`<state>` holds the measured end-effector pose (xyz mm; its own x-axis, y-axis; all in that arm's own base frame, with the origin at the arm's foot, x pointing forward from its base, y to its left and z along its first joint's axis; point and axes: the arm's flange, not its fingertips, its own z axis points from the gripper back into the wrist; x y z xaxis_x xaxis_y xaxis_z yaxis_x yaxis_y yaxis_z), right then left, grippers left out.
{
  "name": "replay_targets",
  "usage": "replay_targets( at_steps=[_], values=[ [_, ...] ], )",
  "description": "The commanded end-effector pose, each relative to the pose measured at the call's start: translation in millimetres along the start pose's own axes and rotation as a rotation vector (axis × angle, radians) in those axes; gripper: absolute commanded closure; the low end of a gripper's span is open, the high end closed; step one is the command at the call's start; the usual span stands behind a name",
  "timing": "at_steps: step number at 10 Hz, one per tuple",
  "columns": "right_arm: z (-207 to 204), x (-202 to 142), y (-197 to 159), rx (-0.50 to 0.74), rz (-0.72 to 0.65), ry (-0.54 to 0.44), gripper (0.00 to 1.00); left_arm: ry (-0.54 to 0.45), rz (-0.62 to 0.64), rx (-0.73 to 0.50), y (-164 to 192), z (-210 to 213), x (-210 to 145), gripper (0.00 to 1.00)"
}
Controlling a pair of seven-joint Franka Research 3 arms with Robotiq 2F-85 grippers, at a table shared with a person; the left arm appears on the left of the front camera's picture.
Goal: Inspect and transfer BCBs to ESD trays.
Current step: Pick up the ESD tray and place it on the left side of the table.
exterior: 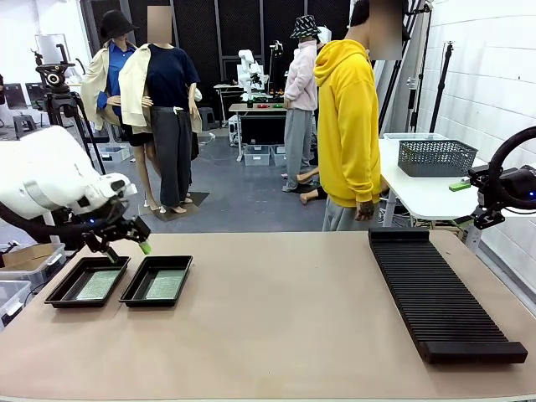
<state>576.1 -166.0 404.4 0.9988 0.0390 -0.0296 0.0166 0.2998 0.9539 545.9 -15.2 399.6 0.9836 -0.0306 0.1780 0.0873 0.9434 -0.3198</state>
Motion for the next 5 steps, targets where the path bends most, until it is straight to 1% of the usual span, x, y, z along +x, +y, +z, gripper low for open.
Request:
replay_targets(
  at_steps=[1, 3, 4, 5],
  values=[
    [-2.1, -0.9, 0.3, -0.004, 0.006, -0.008, 0.00, -0.001, 0.013, -0.133, 32.5, 41.1, -0.9, 0.00],
    [-2.1, -0.9, 0.3, -0.004, 0.006, -0.008, 0.00, -0.014, 0.047, -0.333, 66.0, 79.0, 6.5, 0.00],
    [-2.1, -0.9, 0.3, -0.004, 0.006, -0.008, 0.00, -0.043, 0.078, -0.426, 88.0, 99.7, 8.7, 0.00],
    [-2.1, -0.9, 0.3, -0.004, 0.006, -0.008, 0.00, -0.053, 0.095, -0.482, 104.2, 111.5, 9.1, 0.00]
  ],
)
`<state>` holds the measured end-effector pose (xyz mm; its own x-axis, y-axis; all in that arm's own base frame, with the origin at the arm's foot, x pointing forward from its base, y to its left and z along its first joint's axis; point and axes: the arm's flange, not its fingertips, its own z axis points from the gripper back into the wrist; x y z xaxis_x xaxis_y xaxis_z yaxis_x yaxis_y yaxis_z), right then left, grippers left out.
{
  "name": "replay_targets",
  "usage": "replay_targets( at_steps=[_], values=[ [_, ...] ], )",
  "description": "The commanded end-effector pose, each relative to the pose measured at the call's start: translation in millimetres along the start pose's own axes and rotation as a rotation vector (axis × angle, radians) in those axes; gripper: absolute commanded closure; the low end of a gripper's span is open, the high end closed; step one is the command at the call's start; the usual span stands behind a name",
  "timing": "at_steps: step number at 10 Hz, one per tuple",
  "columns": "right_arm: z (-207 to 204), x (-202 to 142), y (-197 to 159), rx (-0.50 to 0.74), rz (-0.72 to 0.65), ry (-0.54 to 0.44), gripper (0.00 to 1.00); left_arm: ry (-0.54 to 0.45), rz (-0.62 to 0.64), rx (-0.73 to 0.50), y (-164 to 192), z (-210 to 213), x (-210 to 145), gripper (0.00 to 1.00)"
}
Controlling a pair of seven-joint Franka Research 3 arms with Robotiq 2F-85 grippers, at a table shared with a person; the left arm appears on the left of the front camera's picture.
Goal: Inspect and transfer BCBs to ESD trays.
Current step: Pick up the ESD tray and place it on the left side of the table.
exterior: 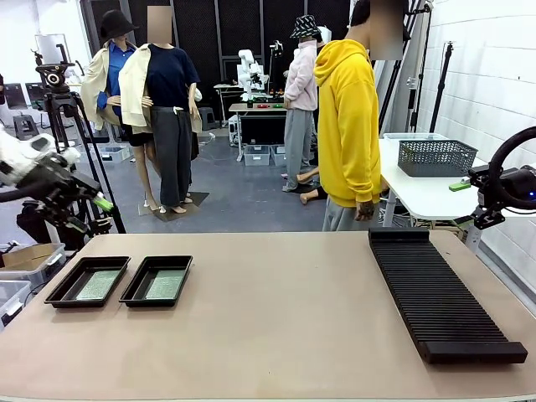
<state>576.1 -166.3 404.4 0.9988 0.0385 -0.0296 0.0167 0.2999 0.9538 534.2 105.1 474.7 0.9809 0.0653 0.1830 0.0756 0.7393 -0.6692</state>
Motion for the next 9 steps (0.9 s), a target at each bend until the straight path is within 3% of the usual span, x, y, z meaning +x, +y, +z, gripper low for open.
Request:
replay_targets(
  at_steps=[1, 3, 4, 6, 9],
  values=[
    [-2.3, -0.8, 0.4, -0.004, 0.006, -0.007, 0.00, 0.007, 0.002, -0.194, 24.2, 18.3, 14.1, 0.00],
    [-2.3, -0.8, 0.4, -0.004, 0.006, -0.007, 0.00, 0.028, 0.009, -0.422, 58.5, 41.2, 19.2, 0.00],
    [-2.3, -0.8, 0.4, -0.004, 0.006, -0.007, 0.00, 0.006, 0.040, -0.457, 74.0, 44.5, 22.1, 0.00],
    [-2.3, -0.8, 0.4, -0.004, 0.006, -0.007, 0.00, 0.015, -0.001, -0.687, 95.0, 51.5, 24.8, 0.00],
    [-2.3, -0.8, 0.4, -0.004, 0.006, -0.007, 0.00, 0.028, 0.020, -0.691, 111.0, 44.7, 32.1, 0.00]
  ],
)
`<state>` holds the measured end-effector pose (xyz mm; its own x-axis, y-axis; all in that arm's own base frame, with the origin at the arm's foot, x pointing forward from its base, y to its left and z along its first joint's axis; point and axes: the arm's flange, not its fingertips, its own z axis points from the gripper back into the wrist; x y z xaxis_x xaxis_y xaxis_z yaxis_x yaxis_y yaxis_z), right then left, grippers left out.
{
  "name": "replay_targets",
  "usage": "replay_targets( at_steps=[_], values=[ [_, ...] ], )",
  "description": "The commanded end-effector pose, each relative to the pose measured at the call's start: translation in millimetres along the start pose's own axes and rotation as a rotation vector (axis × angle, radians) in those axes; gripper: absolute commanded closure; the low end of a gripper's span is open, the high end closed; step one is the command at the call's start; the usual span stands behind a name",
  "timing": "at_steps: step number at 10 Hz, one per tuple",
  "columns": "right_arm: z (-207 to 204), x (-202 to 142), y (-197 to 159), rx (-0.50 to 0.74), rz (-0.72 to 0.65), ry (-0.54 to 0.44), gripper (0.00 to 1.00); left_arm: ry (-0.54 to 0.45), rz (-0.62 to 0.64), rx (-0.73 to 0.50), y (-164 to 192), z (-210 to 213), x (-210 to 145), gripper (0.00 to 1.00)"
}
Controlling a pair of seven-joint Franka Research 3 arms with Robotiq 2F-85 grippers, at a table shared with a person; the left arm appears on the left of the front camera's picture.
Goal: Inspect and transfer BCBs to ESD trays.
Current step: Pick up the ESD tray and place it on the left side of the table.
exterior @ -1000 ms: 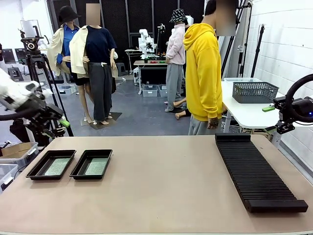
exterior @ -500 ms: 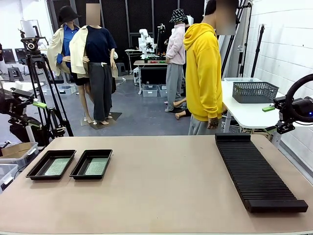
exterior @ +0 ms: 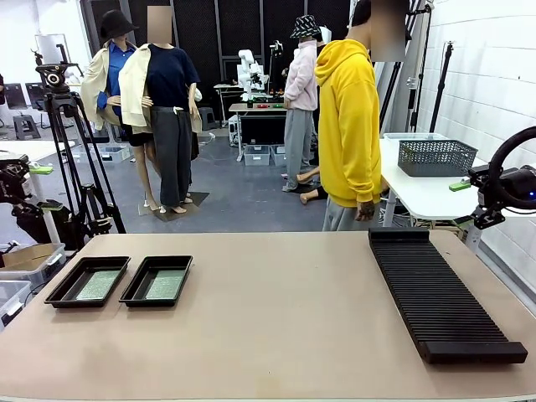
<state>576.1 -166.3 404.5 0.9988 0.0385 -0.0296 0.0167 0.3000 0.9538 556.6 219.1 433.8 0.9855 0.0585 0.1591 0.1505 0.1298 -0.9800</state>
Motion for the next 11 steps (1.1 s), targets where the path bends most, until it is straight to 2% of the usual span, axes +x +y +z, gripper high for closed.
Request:
replay_targets(
  at_steps=[1, 2, 3, 11],
  values=[
    [-2.4, -0.8, 0.4, -0.003, 0.006, -0.007, 0.00, 0.013, 0.023, 0.046, 2.9, -6.8, 12.9, 0.00],
    [-2.4, -0.8, 0.4, -0.003, 0.006, -0.007, 0.00, 0.011, 0.044, 0.101, 8.8, -14.5, 16.5, 0.00],
    [-2.4, -0.8, 0.4, -0.003, 0.006, -0.007, 0.00, 0.004, 0.005, 0.009, 4.6, -2.2, 4.7, 0.00],
    [-2.4, -0.8, 0.4, -0.003, 0.006, -0.007, 0.00, 0.004, 0.005, 0.009, 4.6, -2.2, 4.7, 0.00]
  ],
)
